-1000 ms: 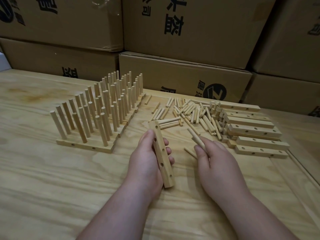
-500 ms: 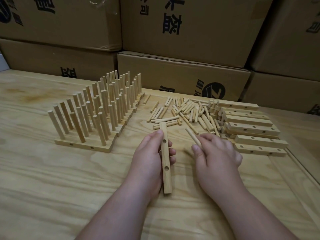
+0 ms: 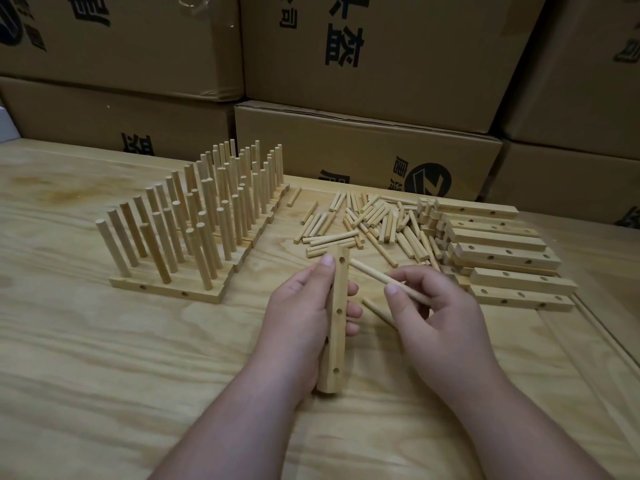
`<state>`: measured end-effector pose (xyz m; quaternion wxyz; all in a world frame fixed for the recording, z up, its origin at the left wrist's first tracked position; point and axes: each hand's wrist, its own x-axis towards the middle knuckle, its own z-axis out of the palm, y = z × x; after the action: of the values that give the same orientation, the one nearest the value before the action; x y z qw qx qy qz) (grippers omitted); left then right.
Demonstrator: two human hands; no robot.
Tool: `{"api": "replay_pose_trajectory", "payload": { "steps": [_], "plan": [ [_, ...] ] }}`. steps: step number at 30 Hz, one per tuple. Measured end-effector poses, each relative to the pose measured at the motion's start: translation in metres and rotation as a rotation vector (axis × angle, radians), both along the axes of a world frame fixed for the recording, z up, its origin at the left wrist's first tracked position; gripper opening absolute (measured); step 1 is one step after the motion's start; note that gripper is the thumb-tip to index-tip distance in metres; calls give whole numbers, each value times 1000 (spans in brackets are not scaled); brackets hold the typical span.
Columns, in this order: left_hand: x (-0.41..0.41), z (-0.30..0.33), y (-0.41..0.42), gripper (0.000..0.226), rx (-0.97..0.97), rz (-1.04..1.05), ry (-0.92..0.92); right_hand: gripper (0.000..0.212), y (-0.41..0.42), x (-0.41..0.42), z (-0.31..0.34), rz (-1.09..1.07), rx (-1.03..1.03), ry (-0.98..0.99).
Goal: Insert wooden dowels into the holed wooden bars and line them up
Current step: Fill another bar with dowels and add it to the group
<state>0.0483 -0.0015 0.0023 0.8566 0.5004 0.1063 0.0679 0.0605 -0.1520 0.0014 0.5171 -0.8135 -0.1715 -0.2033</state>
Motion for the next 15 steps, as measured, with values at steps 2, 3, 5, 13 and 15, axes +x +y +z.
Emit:
{"api": "replay_pose_trajectory", "payload": {
  "steps": [2, 3, 5, 13, 15],
  "plan": [
    [0, 0, 1, 28, 9, -11, 1, 23, -2, 0, 3, 2, 9, -11],
    [0, 0, 1, 27, 12, -16, 2, 22, -4, 0, 6, -2, -6, -18],
    [-1, 1, 1, 26, 10, -25, 1, 22, -6, 0, 11, -8, -53, -34],
    [-6, 0, 3, 24, 183, -124, 6, 18, -11, -6, 34, 42, -177, -41],
    [-7, 0, 3, 30, 208, -141, 21, 15, -11, -7, 38, 54, -208, -44]
  ]
}}
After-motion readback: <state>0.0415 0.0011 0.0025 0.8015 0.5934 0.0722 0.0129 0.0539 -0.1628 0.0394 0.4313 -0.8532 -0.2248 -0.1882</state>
